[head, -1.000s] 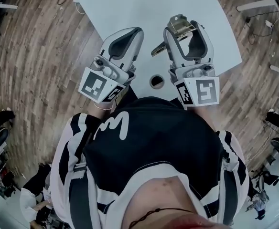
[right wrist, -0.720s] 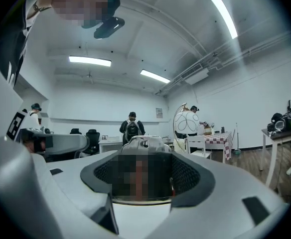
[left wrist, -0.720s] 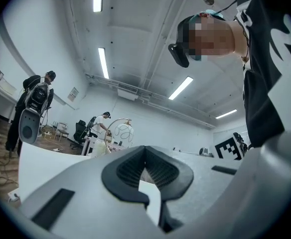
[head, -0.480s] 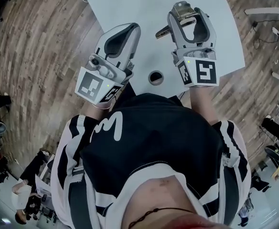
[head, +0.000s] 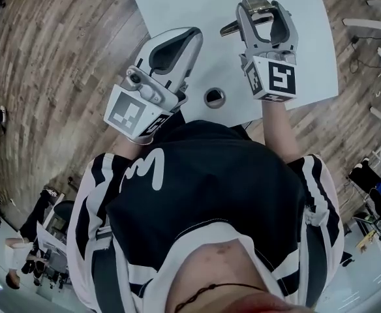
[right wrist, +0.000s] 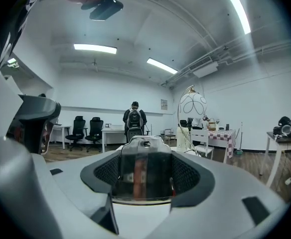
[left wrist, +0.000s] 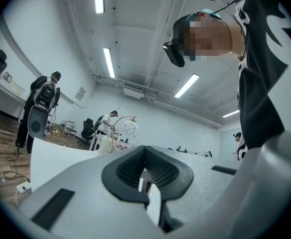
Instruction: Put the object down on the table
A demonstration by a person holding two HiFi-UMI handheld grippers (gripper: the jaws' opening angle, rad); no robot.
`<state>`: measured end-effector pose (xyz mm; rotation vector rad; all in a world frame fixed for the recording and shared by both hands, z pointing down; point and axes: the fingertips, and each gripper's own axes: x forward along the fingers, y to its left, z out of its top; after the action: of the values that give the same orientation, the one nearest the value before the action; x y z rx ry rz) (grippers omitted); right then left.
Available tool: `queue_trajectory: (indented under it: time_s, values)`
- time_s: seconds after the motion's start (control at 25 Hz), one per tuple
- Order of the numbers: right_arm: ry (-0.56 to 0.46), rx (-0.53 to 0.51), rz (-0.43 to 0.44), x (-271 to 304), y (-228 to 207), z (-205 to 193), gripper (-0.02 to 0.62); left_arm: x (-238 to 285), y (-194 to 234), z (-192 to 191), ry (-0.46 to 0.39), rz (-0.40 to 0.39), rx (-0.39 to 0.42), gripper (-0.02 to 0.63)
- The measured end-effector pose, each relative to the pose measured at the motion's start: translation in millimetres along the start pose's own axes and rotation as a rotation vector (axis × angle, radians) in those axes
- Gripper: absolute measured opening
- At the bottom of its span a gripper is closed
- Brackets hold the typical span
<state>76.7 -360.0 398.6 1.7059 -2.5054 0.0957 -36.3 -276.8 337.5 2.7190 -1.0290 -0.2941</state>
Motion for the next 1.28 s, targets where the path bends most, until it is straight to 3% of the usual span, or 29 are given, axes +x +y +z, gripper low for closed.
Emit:
queue_trajectory:
  time_s: [1.28]
  values:
    - [0.155,0.006,0.078,6.2,10.0,-55.9,0.288,-33.0,-7.4,7.6,-0.026,0.108,0.022,0.005]
